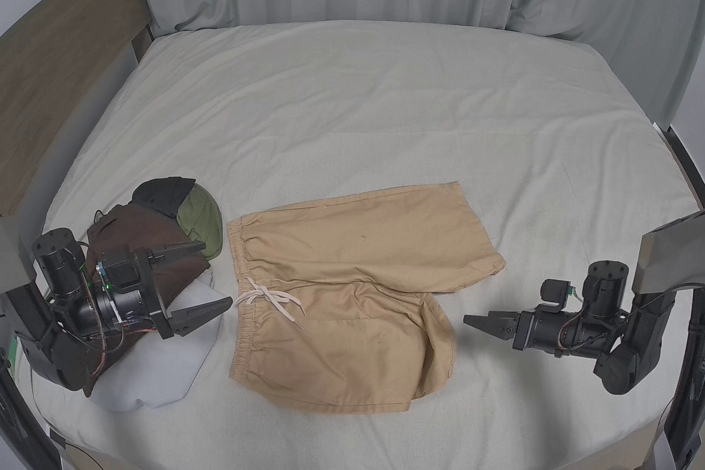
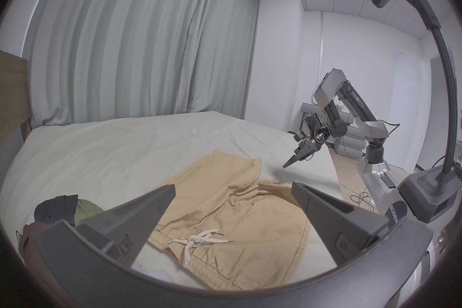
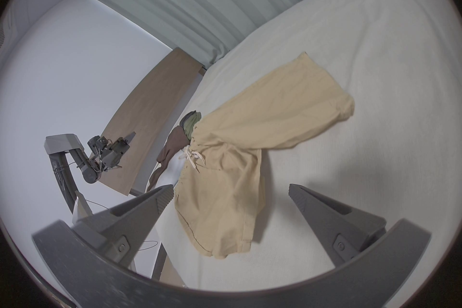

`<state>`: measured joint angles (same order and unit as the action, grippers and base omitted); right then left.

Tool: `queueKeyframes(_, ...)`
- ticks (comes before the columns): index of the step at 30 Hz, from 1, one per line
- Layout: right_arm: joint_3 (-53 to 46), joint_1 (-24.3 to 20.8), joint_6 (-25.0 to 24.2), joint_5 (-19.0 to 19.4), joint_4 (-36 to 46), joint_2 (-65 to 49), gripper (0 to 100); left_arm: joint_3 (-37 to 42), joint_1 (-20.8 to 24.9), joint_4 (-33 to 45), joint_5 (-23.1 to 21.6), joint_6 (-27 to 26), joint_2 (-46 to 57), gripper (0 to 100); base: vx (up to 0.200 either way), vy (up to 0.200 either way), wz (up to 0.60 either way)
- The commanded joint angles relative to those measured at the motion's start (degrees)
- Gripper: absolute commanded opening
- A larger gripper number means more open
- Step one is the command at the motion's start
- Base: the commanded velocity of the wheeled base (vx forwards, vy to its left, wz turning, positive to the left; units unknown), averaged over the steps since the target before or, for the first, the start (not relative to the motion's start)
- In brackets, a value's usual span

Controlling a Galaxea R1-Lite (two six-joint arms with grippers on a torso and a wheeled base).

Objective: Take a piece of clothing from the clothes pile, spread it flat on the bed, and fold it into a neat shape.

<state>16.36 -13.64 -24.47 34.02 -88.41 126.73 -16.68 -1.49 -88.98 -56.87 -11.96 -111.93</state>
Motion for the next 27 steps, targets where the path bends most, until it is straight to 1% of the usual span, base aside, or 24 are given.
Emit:
queueKeyframes(1, 0.2, -0.5, -0.1, 0.1, -0.1, 4.1, 100, 0.1, 0.0, -0.1, 0.0, 0.0, -0.2, 100, 0.000, 0.000, 0.00)
queueKeyframes(9, 0.3, -2.8, -0.4, 0.0, -0.1, 7.6, 100, 0.1, 0.0, 0.0, 0.1, 0.1, -1.0, 100, 0.000, 0.000, 0.00)
queueKeyframes(20, 1.4, -4.6, -5.3, 0.0, -0.1, 9.1, 100, 0.0, 0.0, 0.0, 0.1, 0.3, -1.0, 100, 0.000, 0.000, 0.00)
queueKeyframes(27, 2.4, -5.7, -5.9, 0.0, -0.1, 11.8, 100, 0.0, 0.0, 0.0, 0.1, 0.3, -0.9, 100, 0.000, 0.000, 0.00)
